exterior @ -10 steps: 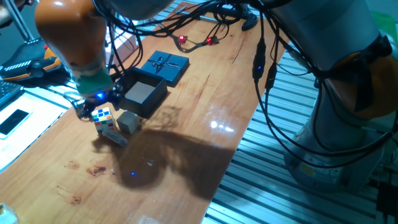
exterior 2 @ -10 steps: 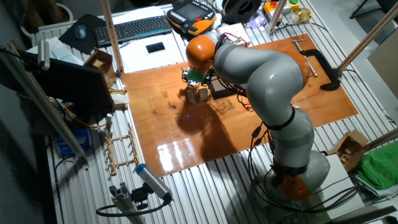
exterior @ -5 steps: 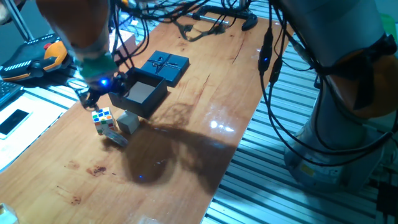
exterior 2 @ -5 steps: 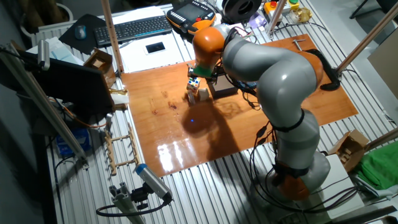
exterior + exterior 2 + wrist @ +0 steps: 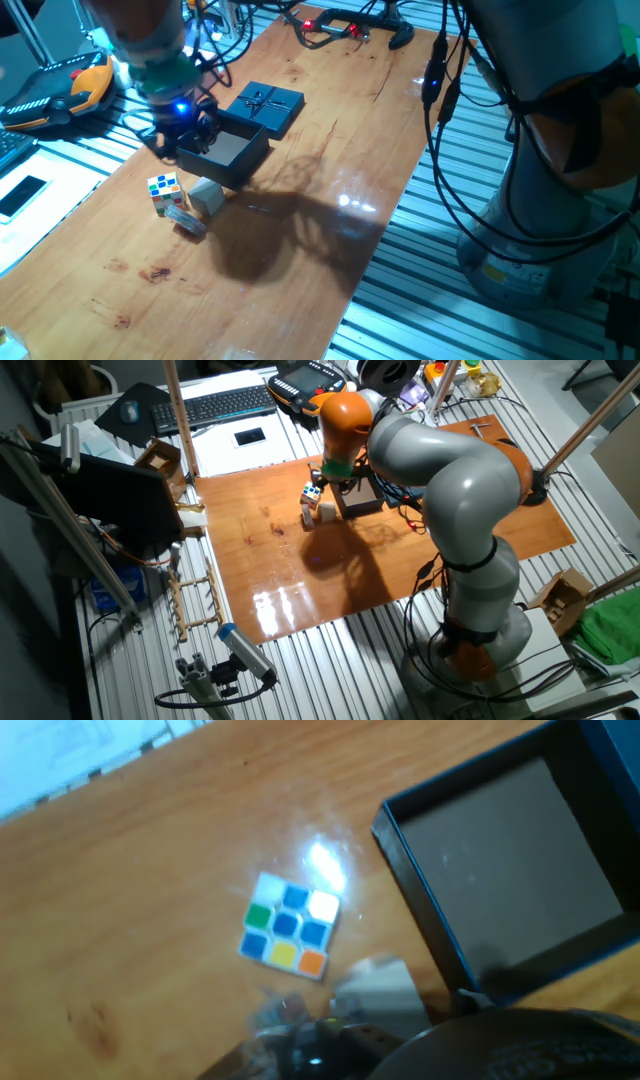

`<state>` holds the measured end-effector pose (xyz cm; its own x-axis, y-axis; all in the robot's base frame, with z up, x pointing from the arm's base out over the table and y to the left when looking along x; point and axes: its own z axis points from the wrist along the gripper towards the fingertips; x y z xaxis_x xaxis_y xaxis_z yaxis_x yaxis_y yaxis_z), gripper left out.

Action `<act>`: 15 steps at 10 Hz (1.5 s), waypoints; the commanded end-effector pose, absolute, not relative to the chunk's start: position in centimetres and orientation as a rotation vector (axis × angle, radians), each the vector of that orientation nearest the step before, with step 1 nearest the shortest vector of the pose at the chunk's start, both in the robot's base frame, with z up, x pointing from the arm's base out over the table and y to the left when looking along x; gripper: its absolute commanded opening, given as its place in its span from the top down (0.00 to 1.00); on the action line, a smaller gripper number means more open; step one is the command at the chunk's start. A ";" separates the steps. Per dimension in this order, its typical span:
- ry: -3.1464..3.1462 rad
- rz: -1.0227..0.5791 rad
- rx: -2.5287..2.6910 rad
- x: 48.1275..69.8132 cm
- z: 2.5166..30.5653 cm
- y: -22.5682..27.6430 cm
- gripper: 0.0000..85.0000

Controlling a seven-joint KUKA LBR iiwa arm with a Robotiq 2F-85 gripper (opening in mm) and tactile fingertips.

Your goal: Take everything out of the gift box

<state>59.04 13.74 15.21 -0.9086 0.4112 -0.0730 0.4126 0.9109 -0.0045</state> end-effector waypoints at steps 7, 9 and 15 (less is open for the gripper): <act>3.080 -0.034 0.448 57.0 16.9 11.7 0.99; 3.084 -0.046 0.393 56.7 17.7 10.4 0.99; 3.088 -0.018 0.387 56.5 18.3 9.6 0.99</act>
<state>56.54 9.64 18.33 -0.9686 0.2468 -0.0305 0.2471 0.9690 -0.0058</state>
